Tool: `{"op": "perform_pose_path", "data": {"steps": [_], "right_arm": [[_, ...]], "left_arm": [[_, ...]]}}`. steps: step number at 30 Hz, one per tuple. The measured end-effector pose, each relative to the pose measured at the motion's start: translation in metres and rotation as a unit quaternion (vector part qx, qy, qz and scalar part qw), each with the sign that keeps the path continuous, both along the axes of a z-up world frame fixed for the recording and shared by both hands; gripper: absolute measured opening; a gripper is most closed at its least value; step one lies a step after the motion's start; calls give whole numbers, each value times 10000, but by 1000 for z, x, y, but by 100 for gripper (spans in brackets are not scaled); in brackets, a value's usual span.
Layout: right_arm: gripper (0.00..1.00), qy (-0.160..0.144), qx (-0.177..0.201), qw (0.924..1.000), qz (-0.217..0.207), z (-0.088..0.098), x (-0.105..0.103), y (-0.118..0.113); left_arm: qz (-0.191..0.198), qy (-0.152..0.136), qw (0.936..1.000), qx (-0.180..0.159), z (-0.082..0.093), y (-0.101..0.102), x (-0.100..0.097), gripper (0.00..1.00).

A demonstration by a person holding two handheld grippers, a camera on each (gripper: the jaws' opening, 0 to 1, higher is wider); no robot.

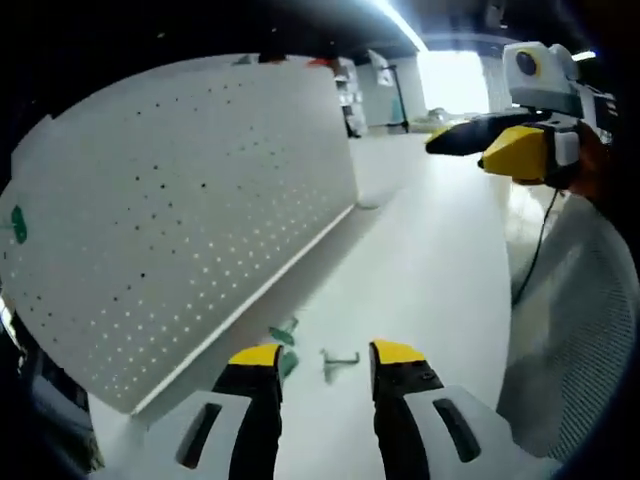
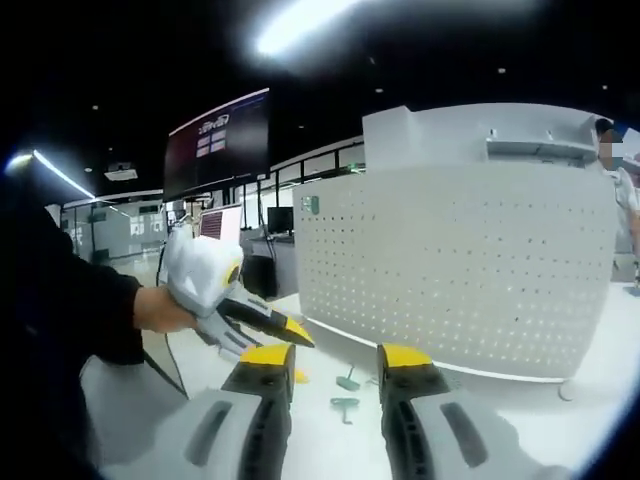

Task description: Insert the hook assembly into the mounting plate slot until the hook locks in place.

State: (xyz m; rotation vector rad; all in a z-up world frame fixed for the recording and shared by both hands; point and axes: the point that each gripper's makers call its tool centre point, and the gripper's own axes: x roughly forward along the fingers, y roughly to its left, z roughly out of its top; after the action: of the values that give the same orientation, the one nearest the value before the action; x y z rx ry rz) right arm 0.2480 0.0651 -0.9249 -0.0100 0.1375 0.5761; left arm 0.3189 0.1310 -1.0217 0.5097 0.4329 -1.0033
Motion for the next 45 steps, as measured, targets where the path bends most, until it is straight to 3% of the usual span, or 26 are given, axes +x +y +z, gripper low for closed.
{"op": "perform_pose_path", "data": {"steps": [5, 21, 38, 45], "right_arm": [[29, -79, -168, 9998, 14, -9, -5, 5], [28, 41, -31, 10000, 47, -15, -3, 7], [29, 166, 100, 9998, 39, -18, -1, 5], [29, 198, 119, 9997, 35, -20, -1, 5]], "left_arm": [[-79, 76, 9997, 211, -17, -7, 6, 33], [-94, 301, 9979, 563, -74, -13, 27, 19], [46, 436, 9977, 525, -89, -27, 40, 13], [8, 411, 9974, 584, -90, -31, 42, 6]]}}
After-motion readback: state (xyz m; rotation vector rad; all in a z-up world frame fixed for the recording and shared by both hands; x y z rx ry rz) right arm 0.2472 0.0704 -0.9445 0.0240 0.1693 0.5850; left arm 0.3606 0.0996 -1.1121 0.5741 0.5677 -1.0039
